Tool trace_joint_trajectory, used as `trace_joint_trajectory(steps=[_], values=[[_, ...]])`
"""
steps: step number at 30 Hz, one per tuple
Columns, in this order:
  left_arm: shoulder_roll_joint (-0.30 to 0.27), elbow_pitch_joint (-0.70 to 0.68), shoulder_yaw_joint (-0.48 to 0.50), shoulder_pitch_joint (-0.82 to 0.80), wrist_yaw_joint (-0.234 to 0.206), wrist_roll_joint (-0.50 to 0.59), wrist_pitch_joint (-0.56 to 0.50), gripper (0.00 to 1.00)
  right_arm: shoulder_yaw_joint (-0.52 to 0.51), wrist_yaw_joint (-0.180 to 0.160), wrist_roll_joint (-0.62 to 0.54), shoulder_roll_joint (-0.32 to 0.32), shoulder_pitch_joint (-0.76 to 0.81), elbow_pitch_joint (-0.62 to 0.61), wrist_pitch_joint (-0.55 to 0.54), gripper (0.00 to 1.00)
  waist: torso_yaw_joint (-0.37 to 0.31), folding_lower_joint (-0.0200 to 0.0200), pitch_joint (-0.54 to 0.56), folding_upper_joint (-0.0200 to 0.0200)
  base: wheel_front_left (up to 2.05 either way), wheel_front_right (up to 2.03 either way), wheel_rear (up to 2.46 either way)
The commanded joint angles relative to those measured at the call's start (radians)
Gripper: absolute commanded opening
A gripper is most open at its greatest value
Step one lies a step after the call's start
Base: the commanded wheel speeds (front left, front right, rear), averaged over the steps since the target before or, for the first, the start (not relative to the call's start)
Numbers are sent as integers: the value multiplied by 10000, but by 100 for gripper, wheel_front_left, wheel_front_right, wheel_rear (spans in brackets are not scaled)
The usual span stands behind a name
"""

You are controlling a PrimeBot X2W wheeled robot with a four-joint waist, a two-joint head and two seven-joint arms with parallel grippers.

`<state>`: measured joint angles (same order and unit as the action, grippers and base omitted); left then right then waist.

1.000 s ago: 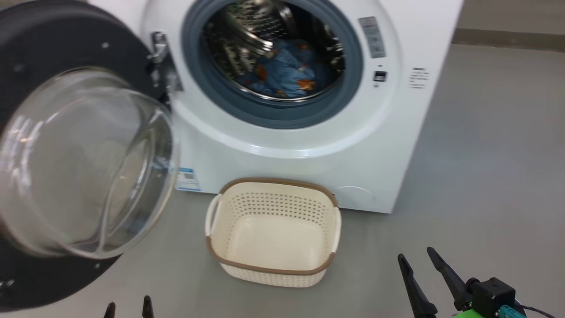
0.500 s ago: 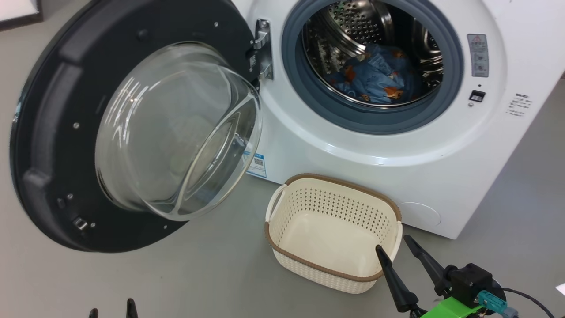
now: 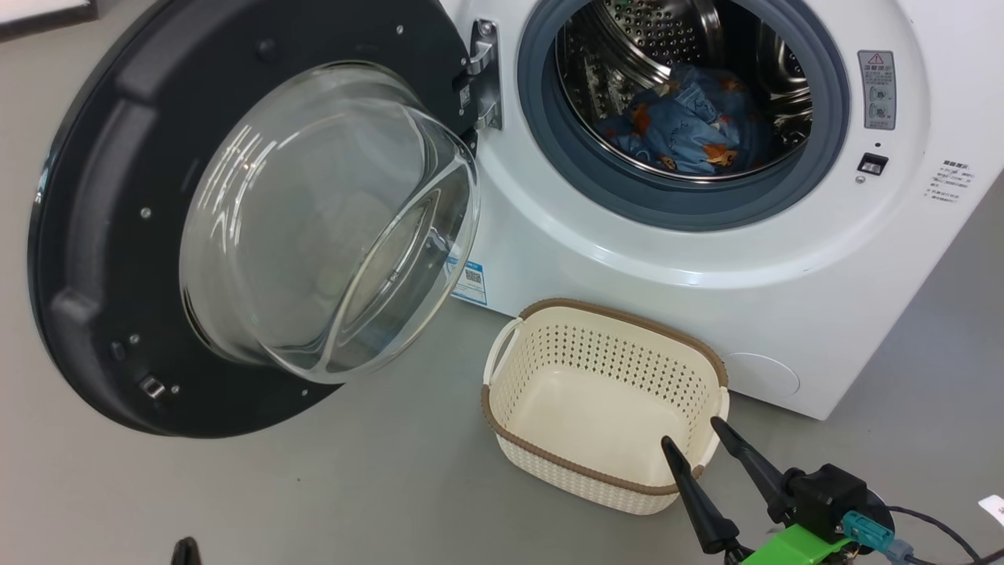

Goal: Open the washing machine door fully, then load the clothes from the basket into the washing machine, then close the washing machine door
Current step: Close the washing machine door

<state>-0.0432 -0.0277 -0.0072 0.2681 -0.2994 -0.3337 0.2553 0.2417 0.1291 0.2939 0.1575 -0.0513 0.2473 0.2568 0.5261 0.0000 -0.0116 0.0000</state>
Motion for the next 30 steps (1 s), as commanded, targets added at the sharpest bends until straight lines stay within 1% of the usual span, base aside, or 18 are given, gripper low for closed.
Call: trace_joint_trajectory(steps=[1, 5, 8, 10, 13, 14, 17, 19, 21, 24, 27, 30], values=[[-70, -294, 384, -146, -55, -75, 65, 0, 215, 16, 73, 74, -463, -200, 49, 100, 3, 0, -5, 0, 0, 0, 0], [-70, -342, 693, -168, -30, -568, 65, 0, 225, 16, 59, 25, -420, -195, 49, 100, 9, 0, -8, 0, 0, 0, 0], [-70, -405, 1257, -316, 86, -1817, 65, 0, 199, 16, 74, 5, -393, -184, 49, 100, 26, 0, -22, 0, 0, 0, 0], [-70, -418, 1819, -488, 314, -2891, 65, 0, 195, 16, 78, -12, -379, -178, 49, 100, 37, 0, -37, 0, 0, 0, 0], [-70, -438, 2915, -957, 1042, -4370, 65, 0, 222, 16, 91, -12, -370, -160, 49, 100, 65, 0, -81, 0, 0, 0, 0], [-70, -353, 3751, -1421, 1641, -5324, 65, 0, 263, 16, 97, 7, -379, -148, 49, 100, 75, 0, -111, 0, 0, 0, 0], [-115, 144, 4793, -2223, 2428, -6532, 65, 0, 334, 16, 108, 28, -399, -123, 49, 100, 68, 0, -128, 0, 0, 0, 0], [-574, 701, 5183, -2767, 2781, -7110, -82, 0, 376, 16, 124, 33, -399, -113, 49, 100, 50, 0, -115, 0, 0, 0, 0], [-1258, 1344, 5357, -3305, 3004, -7432, -462, 0, 394, 16, 139, 35, -378, -116, 49, 100, 30, 0, -98, 0, 0, 0, 0], [-2151, 2400, 5634, -4348, 3206, -8119, -1072, 0, 330, 16, 131, 52, -280, -116, 49, 100, 4, 0, -74, 0, 0, 0, 0], [-2742, 3422, 5951, -5485, 3304, -9026, -1668, 0, 264, 16, 99, 108, -110, -140, 49, 100, -13, 0, -99, 0, 0, 0, 0], [-3232, 4384, 6036, -6500, 3336, -9435, -1941, 0, 244, 16, 53, 219, 2, -183, 49, 100, -49, 0, -207, 0, 0, 0, 0]])
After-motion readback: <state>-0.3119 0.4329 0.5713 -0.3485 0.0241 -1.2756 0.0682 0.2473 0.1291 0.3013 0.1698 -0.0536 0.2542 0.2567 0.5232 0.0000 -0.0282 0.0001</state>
